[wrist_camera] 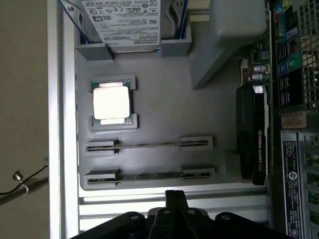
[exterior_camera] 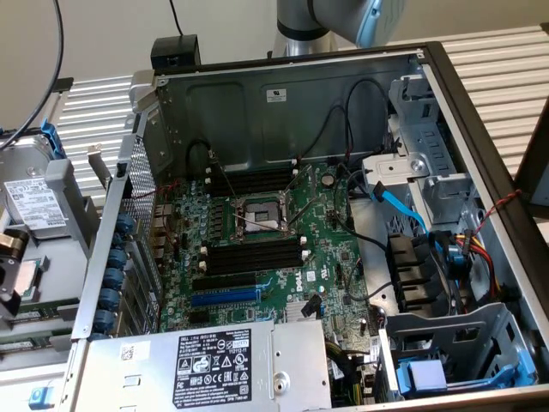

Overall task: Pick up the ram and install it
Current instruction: 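Pick up the ram and move it above insertion slot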

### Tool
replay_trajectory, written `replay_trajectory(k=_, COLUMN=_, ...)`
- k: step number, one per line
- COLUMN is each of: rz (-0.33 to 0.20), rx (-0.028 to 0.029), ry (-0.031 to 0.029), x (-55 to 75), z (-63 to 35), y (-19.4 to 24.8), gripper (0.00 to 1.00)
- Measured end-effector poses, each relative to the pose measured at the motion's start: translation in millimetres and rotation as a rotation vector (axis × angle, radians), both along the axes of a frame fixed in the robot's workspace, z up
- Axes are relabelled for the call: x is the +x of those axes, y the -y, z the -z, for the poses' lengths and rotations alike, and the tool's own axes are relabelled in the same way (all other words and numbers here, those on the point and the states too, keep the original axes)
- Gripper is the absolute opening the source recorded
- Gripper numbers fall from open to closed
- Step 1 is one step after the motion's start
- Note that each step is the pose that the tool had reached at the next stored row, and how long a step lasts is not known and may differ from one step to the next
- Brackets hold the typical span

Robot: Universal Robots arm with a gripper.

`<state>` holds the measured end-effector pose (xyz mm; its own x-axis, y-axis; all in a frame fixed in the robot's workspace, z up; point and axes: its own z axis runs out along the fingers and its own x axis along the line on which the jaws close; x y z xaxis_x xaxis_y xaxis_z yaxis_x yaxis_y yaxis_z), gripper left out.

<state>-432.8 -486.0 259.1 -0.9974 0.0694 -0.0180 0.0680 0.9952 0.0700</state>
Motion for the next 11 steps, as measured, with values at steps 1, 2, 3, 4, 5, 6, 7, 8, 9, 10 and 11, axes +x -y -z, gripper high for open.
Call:
replay_trajectory(k=1, rz=0.000, rx=0.0001, ry=0.0001, x=-1.7, z=1.9, y=-0.6, gripper=0.11)
replay_trajectory(k=2, rz=0.001, rx=0.0001, ry=0.0000, x=-3.3, z=3.4, y=-1.1, gripper=0.11)
replay_trajectory(k=3, rz=0.001, rx=0.0002, ry=0.0000, x=-4.9, z=5.1, y=-1.6, gripper=0.11)
replay_trajectory(k=4, rz=0.002, rx=0.0003, ry=0.0002, x=-6.4, z=6.9, y=-2.2, gripper=0.11)
replay_trajectory(k=5, rz=0.002, rx=0.0004, ry=0.0001, x=-7.9, z=8.5, y=-2.7, gripper=0.11)
replay_trajectory(k=6, rz=0.002, rx=0.0004, ry=0.0001, x=-9.4, z=10.2, y=-3.3, gripper=0.11)
replay_trajectory(k=7, rz=0.003, rx=0.0005, ry=0.0001, x=-10.5, z=11.9, y=-3.8, gripper=0.11)
replay_trajectory(k=8, rz=0.003, rx=0.0003, ry=0.0000, x=-11.2, z=13.5, y=-4.2, gripper=0.11)
replay_trajectory(k=9, rz=0.004, rx=0.0004, ry=0.0000, x=-11.6, z=15.3, y=-4.6, gripper=0.11)
replay_trajectory(k=10, rz=0.004, rx=0.0003, ry=-0.0001, x=-11.6, z=17.2, y=-4.7, gripper=0.11)
replay_trajectory(k=11, rz=0.004, rx=0.0004, ry=0.0001, x=-11.5, z=19.1, y=-4.9, gripper=0.11)
